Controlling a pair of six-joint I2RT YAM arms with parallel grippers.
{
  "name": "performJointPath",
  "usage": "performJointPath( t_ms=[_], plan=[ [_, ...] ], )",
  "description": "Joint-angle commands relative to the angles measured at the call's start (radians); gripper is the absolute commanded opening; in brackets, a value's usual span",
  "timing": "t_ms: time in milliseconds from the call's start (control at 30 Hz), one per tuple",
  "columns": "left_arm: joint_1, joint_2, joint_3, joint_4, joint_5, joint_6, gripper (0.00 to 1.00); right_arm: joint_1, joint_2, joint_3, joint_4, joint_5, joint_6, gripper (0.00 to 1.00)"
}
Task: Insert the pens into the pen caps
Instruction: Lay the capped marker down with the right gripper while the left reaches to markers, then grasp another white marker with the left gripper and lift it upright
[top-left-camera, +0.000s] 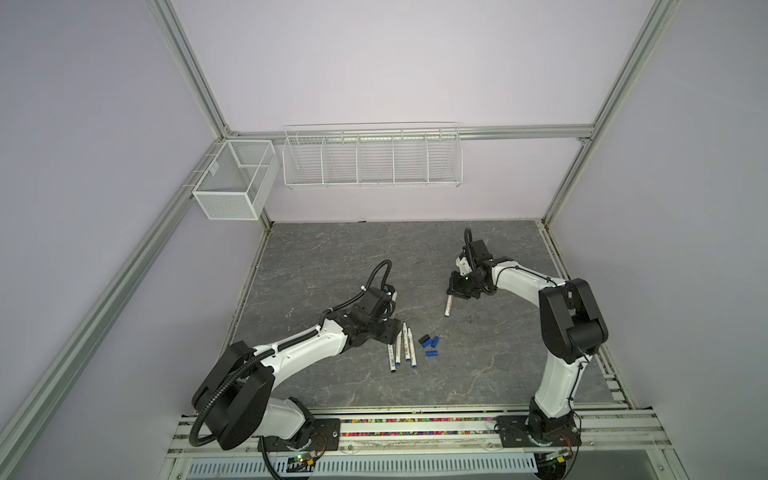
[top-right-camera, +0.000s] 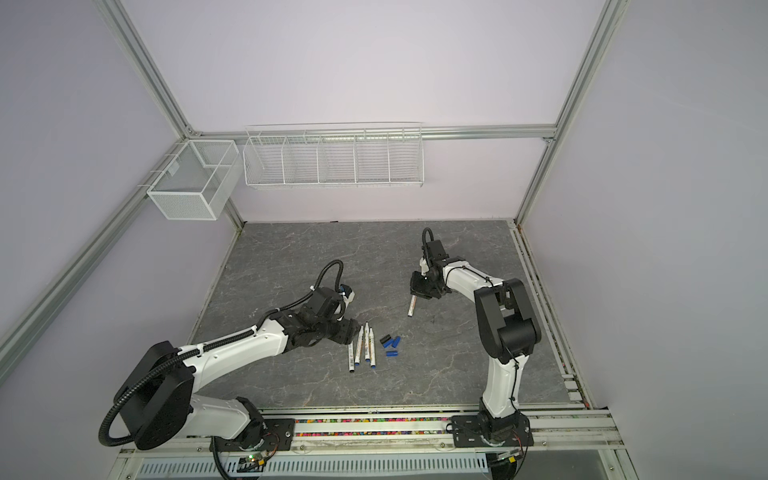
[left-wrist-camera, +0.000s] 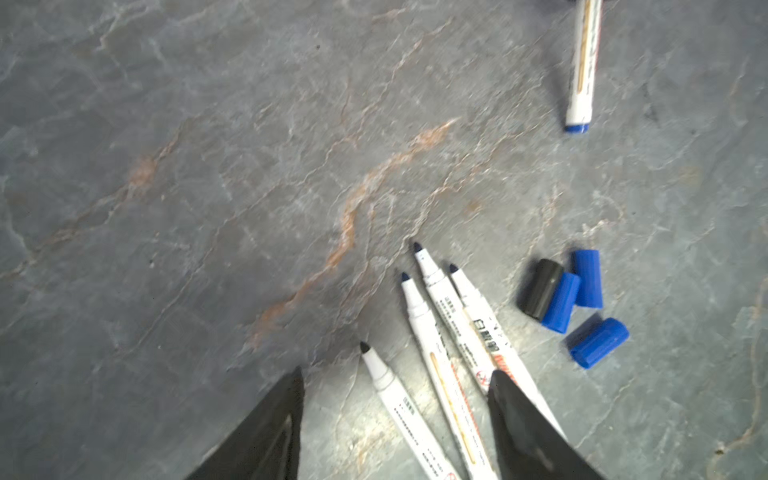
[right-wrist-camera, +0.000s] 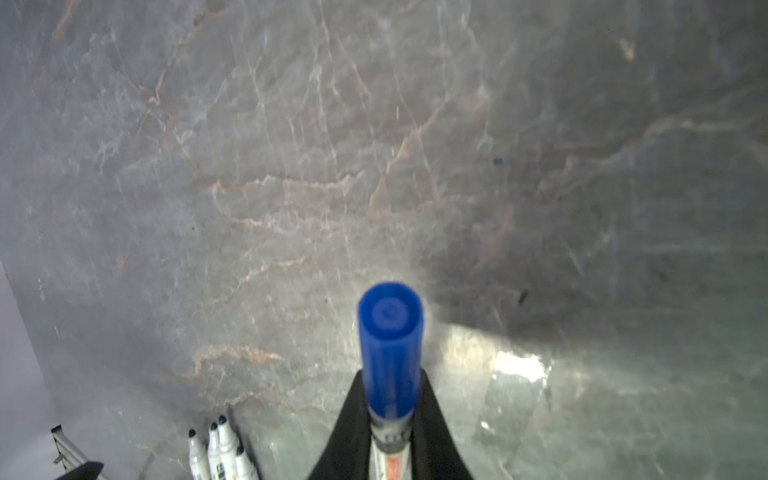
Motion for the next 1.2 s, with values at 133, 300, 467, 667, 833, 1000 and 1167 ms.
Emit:
performJointPath(
  t_ms=[133,300,467,667,833,1000,1167],
  plan=[
    [0.000,0.030,0.010,-0.122,-0.006,-0.027,0.71,-0.029,0.093,0.069,0.006,0.025,-0.025,0.24],
    [-0.010,0.071,0.029,-0.144,0.017,-0.026,0.71,-0.029,0.054,0.021,0.041,0.030,-0.017,0.36],
    [-0.032,0.107,0.042,-0.157,0.015,-0.021,0.70,-0.028,-0.025,-0.056,0.088,0.038,0.003,0.43],
    [-0.067,0.148,0.061,-0.171,0.001,-0.028,0.69,-0.028,-0.118,-0.139,0.119,0.051,0.019,0.43],
    [-0.079,0.165,0.084,-0.236,-0.047,-0.056,0.63,-0.026,-0.199,-0.206,0.141,0.060,0.033,0.43],
    [-0.081,0.160,0.078,-0.292,-0.059,-0.094,0.52,-0.026,-0.281,-0.256,0.153,0.071,0.045,0.43],
    [-0.080,0.180,0.085,-0.336,-0.042,-0.113,0.33,-0.027,-0.354,-0.281,0.138,0.083,0.048,0.43]
  ],
)
